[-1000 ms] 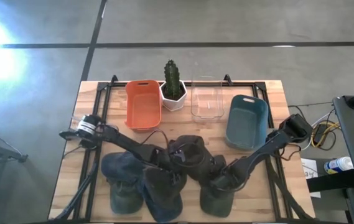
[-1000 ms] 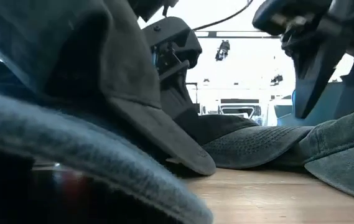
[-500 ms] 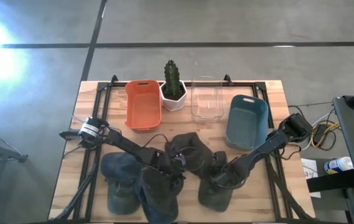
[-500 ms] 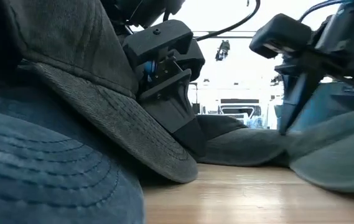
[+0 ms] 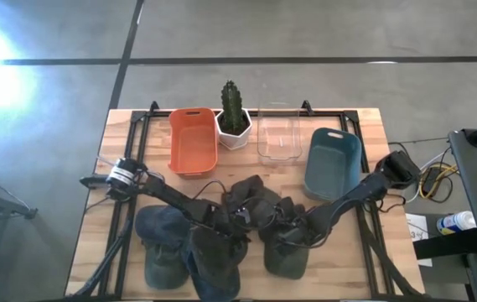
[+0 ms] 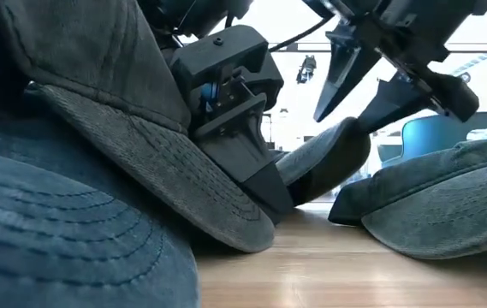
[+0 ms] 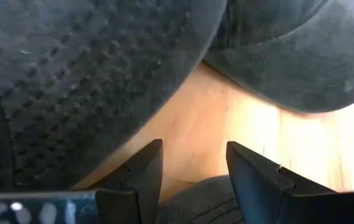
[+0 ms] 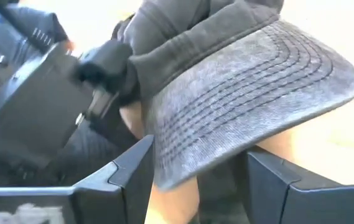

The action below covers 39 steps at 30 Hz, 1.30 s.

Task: Pick & Place hat
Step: Put the right black cap into the blue bin

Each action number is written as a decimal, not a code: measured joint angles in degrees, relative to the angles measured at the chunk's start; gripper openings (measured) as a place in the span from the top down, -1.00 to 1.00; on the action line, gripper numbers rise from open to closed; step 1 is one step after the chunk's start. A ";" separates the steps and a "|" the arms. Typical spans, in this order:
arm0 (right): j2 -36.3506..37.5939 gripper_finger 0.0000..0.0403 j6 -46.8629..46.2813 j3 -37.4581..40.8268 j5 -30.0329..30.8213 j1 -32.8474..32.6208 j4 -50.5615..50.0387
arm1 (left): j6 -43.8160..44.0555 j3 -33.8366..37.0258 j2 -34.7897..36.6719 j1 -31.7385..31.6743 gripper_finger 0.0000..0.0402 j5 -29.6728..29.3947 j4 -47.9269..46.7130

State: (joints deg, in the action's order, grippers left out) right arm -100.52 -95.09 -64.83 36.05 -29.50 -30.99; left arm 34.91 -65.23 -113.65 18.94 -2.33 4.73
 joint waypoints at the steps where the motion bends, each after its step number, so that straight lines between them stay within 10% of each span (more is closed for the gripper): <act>1: -0.01 0.04 -1.08 0.46 -0.02 0.41 0.19 | 0.03 0.02 0.00 0.00 0.13 0.08 0.54; 13: -0.08 0.10 0.14 2.65 -0.04 3.26 5.35 | 1.86 0.02 -0.02 0.91 0.13 1.64 4.49; 23: 1.68 0.85 4.83 2.70 0.06 3.27 4.27 | 4.38 -0.04 1.08 1.97 0.13 0.74 7.05; 39: 16.10 0.93 19.48 2.43 4.35 2.51 -10.15 | -1.90 -0.11 16.82 3.63 0.13 -17.87 1.31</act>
State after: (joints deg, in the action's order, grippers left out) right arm -84.42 -75.61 -62.39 40.40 -26.99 -41.14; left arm 33.01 -65.34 -96.82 22.57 -20.20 6.04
